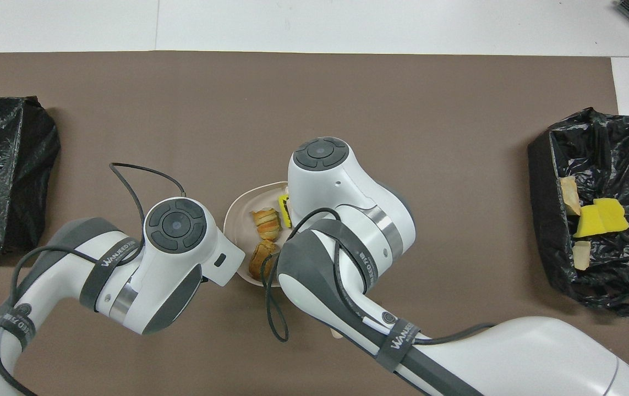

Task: Sweep and dump trash in bin
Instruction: 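Brush the scraps into the dustpan held by the left gripper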

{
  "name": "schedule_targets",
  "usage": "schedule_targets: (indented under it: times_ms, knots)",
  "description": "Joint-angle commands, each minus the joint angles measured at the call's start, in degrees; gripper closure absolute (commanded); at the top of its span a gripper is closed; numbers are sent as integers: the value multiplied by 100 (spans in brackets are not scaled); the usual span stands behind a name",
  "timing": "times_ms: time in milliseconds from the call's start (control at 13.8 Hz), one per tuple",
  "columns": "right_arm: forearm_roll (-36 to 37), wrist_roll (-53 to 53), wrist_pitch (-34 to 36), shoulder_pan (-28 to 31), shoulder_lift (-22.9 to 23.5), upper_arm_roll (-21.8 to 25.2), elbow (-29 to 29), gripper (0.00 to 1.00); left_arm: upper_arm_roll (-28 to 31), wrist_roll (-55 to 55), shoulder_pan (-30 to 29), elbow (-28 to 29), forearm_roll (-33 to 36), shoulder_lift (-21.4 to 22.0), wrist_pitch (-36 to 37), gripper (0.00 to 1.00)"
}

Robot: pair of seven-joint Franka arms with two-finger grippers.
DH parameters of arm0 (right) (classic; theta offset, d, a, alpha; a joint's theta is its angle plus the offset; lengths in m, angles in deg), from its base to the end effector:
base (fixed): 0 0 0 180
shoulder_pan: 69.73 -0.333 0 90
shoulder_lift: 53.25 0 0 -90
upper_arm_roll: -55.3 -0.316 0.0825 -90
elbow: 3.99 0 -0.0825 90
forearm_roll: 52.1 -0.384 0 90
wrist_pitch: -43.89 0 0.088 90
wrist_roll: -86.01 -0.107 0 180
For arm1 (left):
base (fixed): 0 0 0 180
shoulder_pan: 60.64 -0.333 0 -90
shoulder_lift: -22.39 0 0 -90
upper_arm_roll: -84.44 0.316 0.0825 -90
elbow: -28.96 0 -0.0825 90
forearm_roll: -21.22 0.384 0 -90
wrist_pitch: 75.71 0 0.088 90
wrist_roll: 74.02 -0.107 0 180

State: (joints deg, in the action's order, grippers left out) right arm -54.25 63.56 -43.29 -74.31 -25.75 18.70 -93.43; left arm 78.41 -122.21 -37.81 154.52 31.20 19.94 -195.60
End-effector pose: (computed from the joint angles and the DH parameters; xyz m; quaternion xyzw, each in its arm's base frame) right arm 0.4957 0.3717 0.3894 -0.9517 -0.1567 0.2626 0.0253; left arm 0.4611 -0.2443 0.3560 -0.7472 0.6571 0.0811 0.0571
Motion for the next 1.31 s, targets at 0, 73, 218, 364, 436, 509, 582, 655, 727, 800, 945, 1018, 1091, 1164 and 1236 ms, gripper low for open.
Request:
schedule_targets:
  times_ms: [0, 73, 218, 364, 436, 509, 582, 655, 727, 800, 945, 1018, 1091, 1164, 1236]
  knots:
    - [-137, 109, 263, 177, -464, 177, -126, 100, -3, -50, -16, 56, -40, 42, -113, 100]
    - [-137, 118, 324, 177, -578, 318, -170, 100, -3, -50, -16, 56, -40, 42, -113, 100]
    - [-128, 266, 360, 177, -675, 634, -214, 100, -3, -67, -16, 65, -40, 42, -113, 100]
    - [-128, 626, 570, 177, -693, 907, -214, 100, -3, -147, -68, 65, -40, 42, -122, 100]
    - [-128, 636, 658, 177, -737, 960, -266, 100, -3, -173, -86, 56, -40, 25, -192, 100]
    - [-137, 619, 676, 177, -859, 970, -484, 100, -3, -225, -86, 65, -40, 25, -331, 100]
    - [-137, 558, 642, 169, -1052, 970, -756, 100, -11, -313, -86, 65, -48, 7, -489, 100]
    - [-137, 496, 615, 160, -1175, 961, -959, 100, -12, -383, -95, 65, -66, 16, -595, 100]
    - [-145, 391, 606, 151, -1255, 961, -1092, 100, -12, -601, -156, 83, -153, 68, -605, 100]
    - [-145, 381, 606, 151, -1299, 961, -1163, 100, -12, -943, -252, 83, -258, 138, -605, 100]
    - [-154, 373, 493, 151, -1335, 961, -1277, 100, -12, -1209, -323, 196, -382, 331, -597, 100]
    - [-154, 364, 422, 151, -1335, 961, -1356, 100, -12, -1393, -419, 258, -452, 402, -597, 100]
    - [-163, 364, 309, 142, -1352, 961, -1487, 100, -12, -1682, -550, 293, -609, 525, -579, 100]
    - [-172, 338, 264, 142, -1352, 952, -1541, 100, -12, -1859, -630, 346, -715, 595, -579, 100]
    - [-241, 207, 229, 107, -1352, 952, -1585, 100, -12, -1904, -648, 355, -725, 622, -579, 100]
